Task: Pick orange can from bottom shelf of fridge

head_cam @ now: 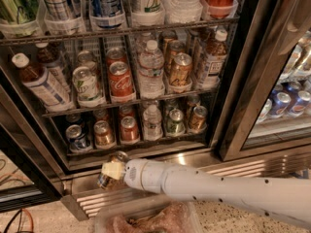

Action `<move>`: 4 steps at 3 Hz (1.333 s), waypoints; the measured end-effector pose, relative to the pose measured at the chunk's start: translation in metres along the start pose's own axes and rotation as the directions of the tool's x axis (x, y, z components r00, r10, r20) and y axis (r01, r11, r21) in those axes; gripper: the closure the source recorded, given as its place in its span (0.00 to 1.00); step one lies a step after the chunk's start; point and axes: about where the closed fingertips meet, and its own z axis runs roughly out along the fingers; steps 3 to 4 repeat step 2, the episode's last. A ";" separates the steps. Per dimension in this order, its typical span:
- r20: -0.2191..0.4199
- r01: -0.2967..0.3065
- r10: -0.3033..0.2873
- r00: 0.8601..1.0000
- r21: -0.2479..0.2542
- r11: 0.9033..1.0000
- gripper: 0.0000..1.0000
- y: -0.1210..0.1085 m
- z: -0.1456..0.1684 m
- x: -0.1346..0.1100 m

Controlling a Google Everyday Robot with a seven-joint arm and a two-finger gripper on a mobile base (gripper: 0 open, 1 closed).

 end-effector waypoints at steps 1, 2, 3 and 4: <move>0.022 -0.082 0.081 0.996 0.020 0.996 1.00 -0.002 -0.020 0.027; 0.035 -0.117 0.117 0.993 0.017 0.993 1.00 -0.002 -0.028 0.046; 0.035 -0.117 0.117 0.993 0.017 0.993 1.00 -0.002 -0.028 0.046; 0.035 -0.117 0.117 0.993 0.017 0.993 1.00 -0.002 -0.028 0.046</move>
Offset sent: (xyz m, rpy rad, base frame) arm -0.0690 -0.0258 -0.0268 0.0735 0.1047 -0.1157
